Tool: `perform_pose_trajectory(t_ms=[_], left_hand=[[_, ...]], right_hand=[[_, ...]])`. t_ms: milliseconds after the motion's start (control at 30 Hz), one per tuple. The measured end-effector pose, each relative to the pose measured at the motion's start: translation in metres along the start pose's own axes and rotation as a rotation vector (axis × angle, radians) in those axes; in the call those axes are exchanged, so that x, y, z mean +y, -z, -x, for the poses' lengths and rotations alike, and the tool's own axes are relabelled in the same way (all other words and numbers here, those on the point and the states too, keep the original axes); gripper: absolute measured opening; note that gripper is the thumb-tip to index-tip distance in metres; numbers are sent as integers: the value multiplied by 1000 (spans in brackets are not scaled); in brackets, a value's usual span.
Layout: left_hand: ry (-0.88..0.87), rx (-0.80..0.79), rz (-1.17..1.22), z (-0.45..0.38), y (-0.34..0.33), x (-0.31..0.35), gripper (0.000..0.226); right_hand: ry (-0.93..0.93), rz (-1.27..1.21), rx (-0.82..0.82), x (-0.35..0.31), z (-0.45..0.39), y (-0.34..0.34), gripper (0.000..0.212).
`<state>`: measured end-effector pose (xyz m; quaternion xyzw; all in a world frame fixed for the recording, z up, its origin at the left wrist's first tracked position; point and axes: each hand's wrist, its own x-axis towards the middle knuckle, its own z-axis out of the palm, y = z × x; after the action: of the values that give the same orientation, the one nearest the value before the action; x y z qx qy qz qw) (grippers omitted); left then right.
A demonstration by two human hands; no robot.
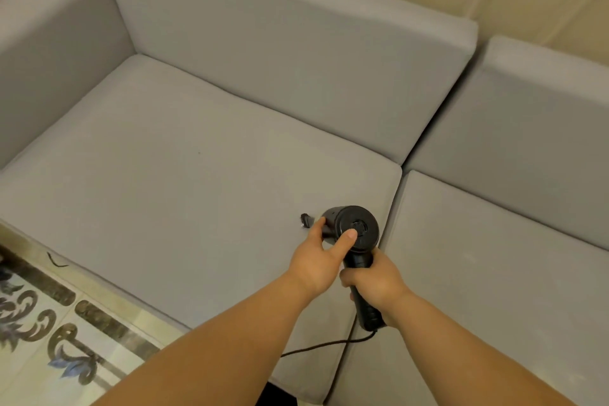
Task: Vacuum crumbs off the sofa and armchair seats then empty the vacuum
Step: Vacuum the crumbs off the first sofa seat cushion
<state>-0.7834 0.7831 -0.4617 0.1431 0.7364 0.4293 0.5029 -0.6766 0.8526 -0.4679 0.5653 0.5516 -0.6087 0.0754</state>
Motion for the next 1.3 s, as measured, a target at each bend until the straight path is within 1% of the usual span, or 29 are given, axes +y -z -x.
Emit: perform_pose_trajectory(t_ms=[167,267,400,533,667,833,1100,1300], left_hand=[[-53,16,7,-11,13,16,79],[-59,39,5,-29,32,22,78],[2,31,-21,-46,58,13,77],[28,11,-6,-40,65,8,75],[0,-7,-11,-41,70,31,66],[-68,-11,-17,-62,80,57,76],[-80,-66,-33,-124,105,68,73],[-56,-10,6,-142,132,52,73]], right_hand=[[75,6,31,-24,-10,-5,37],[105,1,11,-42,-28,-18,41],[45,44,-24,-51,-44,-39,40],[-14,91,13,-51,-35,-46,38],[-11,108,56,-72,-28,-37,35],[66,58,101,-103,-41,-34,35],[97,-75,126,-130,-93,-52,41],[57,-67,44,-138,-122,-84,48]])
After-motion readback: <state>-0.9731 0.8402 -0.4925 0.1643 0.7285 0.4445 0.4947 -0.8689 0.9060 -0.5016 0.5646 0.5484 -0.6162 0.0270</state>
